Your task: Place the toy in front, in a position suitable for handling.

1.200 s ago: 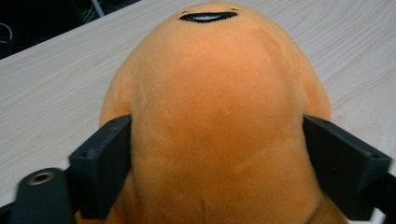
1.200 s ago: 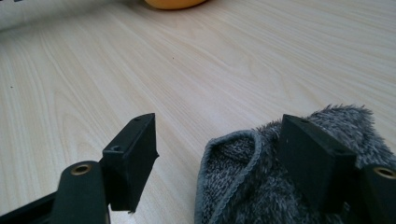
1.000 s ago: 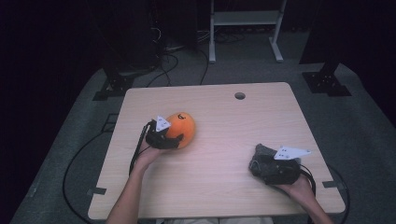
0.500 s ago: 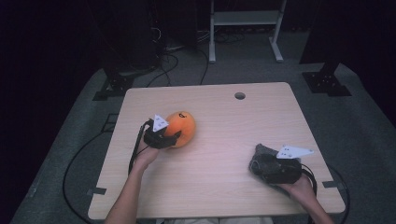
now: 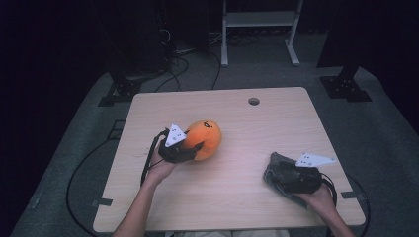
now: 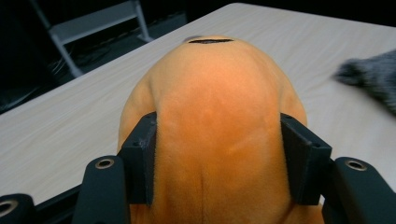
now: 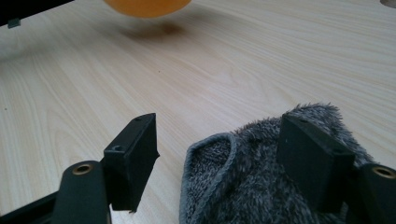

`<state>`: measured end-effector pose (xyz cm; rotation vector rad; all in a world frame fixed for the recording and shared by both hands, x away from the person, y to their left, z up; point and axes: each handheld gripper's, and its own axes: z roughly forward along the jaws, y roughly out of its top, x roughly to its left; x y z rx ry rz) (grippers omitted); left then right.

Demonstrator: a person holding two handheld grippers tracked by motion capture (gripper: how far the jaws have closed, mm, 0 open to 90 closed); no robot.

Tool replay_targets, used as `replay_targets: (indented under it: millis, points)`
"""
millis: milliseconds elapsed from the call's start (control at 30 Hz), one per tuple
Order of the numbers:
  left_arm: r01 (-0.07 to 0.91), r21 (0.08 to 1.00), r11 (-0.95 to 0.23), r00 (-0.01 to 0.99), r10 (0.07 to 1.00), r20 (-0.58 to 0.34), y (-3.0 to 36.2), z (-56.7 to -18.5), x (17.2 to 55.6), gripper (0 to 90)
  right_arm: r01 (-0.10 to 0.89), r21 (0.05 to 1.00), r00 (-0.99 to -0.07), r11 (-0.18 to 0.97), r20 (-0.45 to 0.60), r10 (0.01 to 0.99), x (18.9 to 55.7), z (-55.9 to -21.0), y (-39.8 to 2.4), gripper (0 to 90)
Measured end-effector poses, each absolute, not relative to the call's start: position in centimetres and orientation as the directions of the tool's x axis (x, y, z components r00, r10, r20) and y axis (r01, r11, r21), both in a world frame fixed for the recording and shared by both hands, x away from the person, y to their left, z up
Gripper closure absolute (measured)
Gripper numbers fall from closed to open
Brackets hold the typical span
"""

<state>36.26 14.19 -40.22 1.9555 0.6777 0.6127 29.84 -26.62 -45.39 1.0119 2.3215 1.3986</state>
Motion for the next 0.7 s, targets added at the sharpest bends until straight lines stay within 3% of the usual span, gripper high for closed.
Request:
replay_targets:
  millis: [433,700]
  points:
    - [0.135,0.893,-0.428,0.838,0.531,0.128,9.0,-41.1,32.6,38.8,0.435,0.86,-0.705,0.268,0.14,0.695,29.8,-45.2,-27.4,27.6]
    - [0.125,0.878,-0.461,0.864,0.487,0.133,7.5,-42.1,31.9,38.4,0.437,0.863,-0.694,0.255,0.143,0.705,29.8,-45.1,-27.8,27.6]
